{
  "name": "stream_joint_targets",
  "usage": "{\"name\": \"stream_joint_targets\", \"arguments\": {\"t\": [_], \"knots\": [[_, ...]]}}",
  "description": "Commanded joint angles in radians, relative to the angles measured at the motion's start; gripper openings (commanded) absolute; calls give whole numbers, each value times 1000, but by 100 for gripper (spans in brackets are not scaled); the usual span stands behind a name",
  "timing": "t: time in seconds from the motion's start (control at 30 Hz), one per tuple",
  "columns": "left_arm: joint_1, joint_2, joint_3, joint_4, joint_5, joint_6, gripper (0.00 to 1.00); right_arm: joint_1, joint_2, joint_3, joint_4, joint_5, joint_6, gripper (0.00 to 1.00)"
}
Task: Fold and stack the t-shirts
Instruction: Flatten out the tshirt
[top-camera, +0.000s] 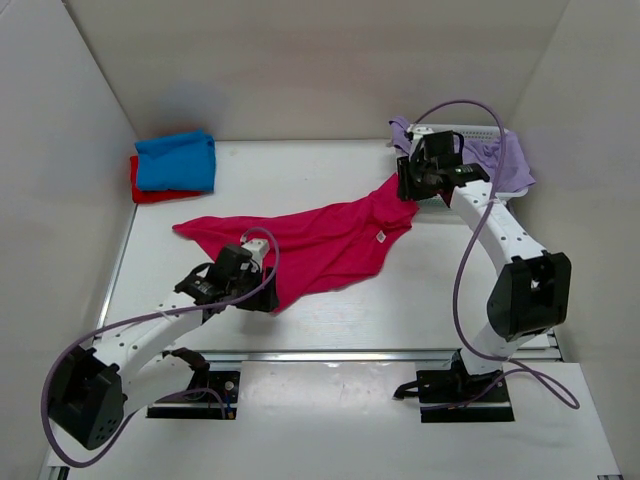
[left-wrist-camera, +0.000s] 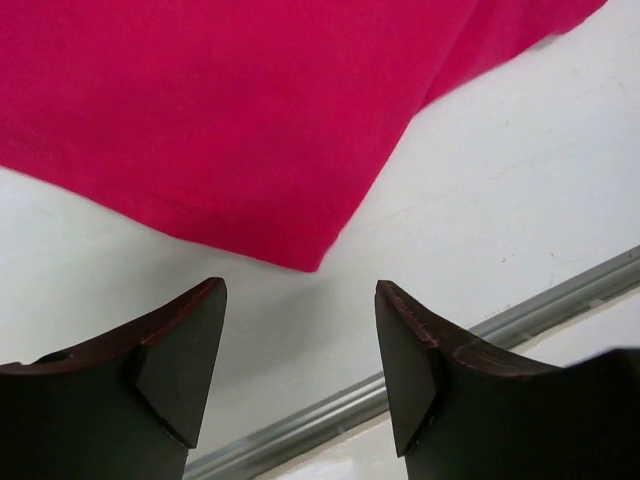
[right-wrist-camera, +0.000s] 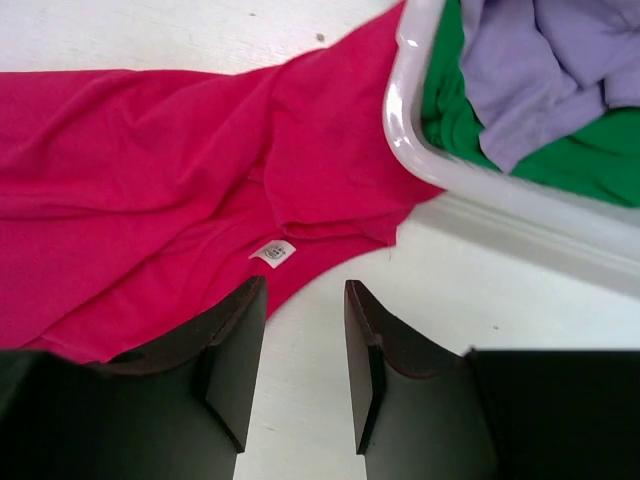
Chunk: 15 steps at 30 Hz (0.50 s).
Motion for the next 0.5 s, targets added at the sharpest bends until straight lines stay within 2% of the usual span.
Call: {"name": "stream_joint_targets", "arguments": {"t": [0.0, 0.2, 0.3, 0.47], "knots": [[-21, -26, -59, 90, 40, -170, 72, -18, -62, -57, 81, -2, 35, 35], [-90, 46, -54, 78, -50, -212, 72, -27, -76, -127, 110, -16, 44, 35], [-80, 42, -91, 179, -55, -250, 71, -35, -82, -164, 128, -16, 45, 34], [-115, 141, -57, 225, -138, -259, 67, -50, -98, -199, 139, -25, 50, 34]]}}
